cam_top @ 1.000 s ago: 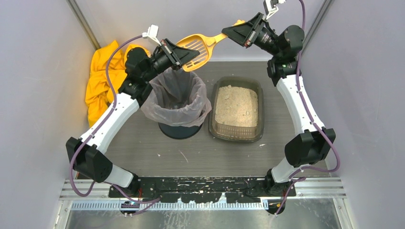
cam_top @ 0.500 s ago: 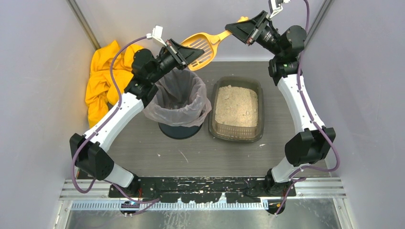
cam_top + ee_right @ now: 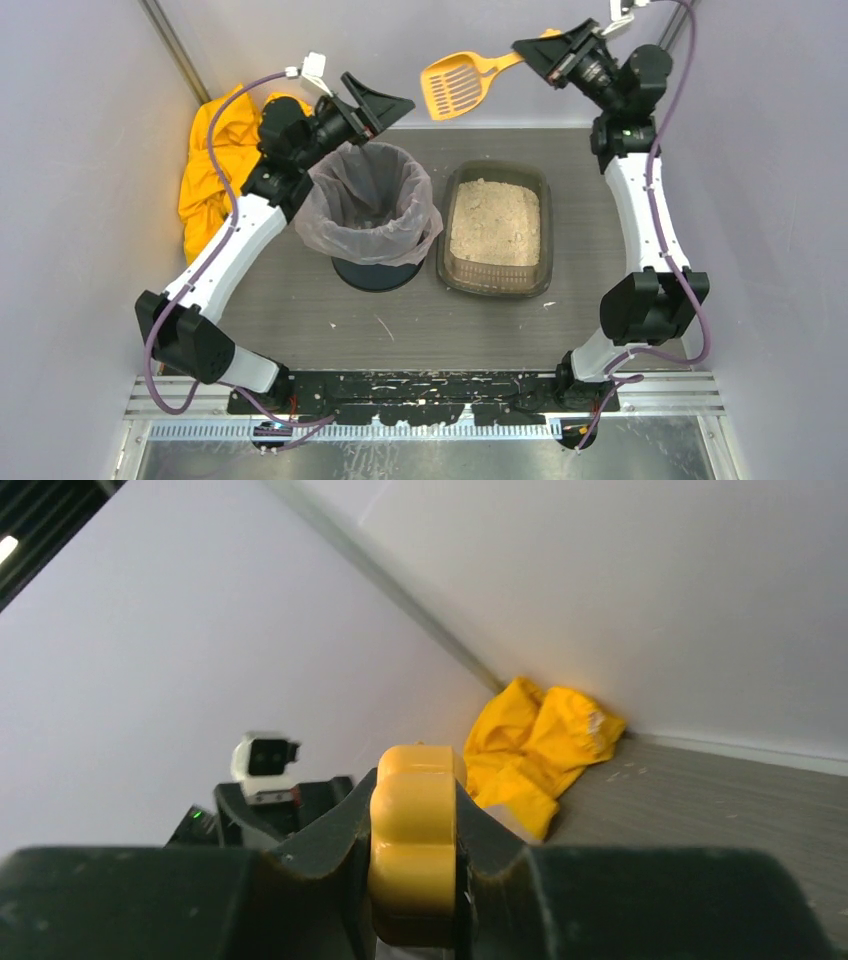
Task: Clean the litter box
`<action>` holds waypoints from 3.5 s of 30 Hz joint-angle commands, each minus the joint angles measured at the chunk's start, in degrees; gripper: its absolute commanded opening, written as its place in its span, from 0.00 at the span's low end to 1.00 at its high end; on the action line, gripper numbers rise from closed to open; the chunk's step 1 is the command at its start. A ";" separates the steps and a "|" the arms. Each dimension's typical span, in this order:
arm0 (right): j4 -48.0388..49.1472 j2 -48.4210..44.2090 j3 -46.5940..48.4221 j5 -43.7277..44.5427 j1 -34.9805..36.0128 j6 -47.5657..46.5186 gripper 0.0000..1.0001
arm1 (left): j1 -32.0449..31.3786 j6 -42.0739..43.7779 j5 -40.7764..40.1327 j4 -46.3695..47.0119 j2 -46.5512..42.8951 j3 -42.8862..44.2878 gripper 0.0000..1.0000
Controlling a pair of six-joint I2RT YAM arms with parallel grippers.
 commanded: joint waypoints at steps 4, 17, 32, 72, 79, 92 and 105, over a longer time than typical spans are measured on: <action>-26.00 -0.77 4.33 11.30 -9.16 -22.41 0.01 | 6.81 10.63 1.26 -9.07 -6.13 5.30 1.00; -38.52 -7.60 -14.01 21.88 -7.53 -40.91 0.01 | 9.59 17.73 -5.20 -20.90 -1.34 9.48 0.98; -20.93 -2.84 -24.97 30.91 1.09 -43.89 0.01 | 9.59 16.81 -5.21 -19.17 -2.85 5.36 0.96; -4.94 0.40 -43.25 15.94 2.52 -28.74 0.01 | 9.59 14.64 -3.86 -17.61 -6.10 -1.28 0.95; 1.59 -1.81 -46.48 11.31 -4.52 -21.02 0.01 | 9.59 14.30 -3.65 -16.86 -6.76 -2.32 0.95; 5.57 -7.99 -50.57 7.01 -10.77 -14.57 0.01 | 9.51 12.07 -1.98 -13.42 -5.63 -3.11 0.94; 12.37 -13.17 -54.85 -1.68 -18.98 -8.15 0.01 | 9.45 12.08 -1.69 -13.36 -5.44 -2.56 0.94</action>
